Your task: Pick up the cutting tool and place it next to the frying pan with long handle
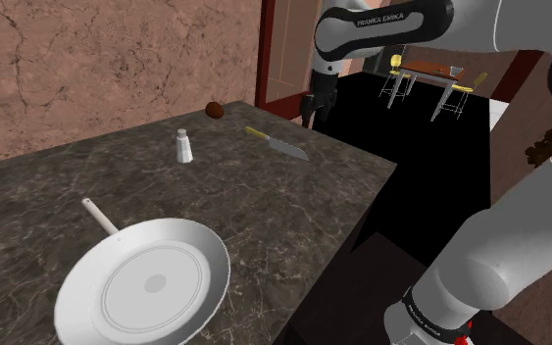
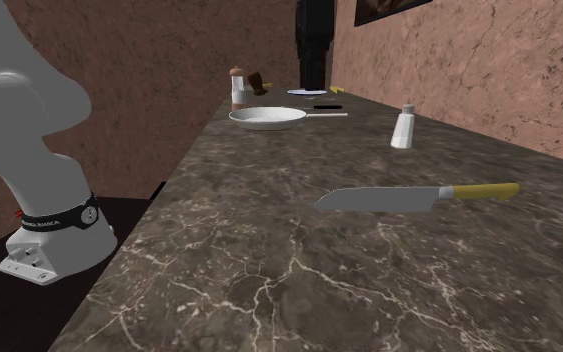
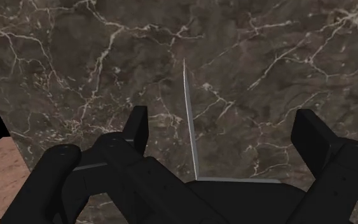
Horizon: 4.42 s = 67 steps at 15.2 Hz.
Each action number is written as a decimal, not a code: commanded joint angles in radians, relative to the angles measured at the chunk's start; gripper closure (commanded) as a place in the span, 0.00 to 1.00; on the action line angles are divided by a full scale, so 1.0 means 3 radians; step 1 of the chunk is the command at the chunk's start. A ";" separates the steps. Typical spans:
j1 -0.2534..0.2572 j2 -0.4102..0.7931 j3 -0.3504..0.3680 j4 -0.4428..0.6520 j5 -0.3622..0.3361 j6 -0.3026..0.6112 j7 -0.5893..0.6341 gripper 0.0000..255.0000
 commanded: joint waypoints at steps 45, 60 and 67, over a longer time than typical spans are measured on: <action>-0.0100 0.2392 0.0031 0.2238 0.0342 -0.0341 -0.0553 1.00; -0.0117 0.2401 0.0027 0.2927 0.0340 -0.1020 -0.0548 1.00; 0.0036 0.1774 0.0056 0.2074 0.0300 -0.0793 -0.0392 1.00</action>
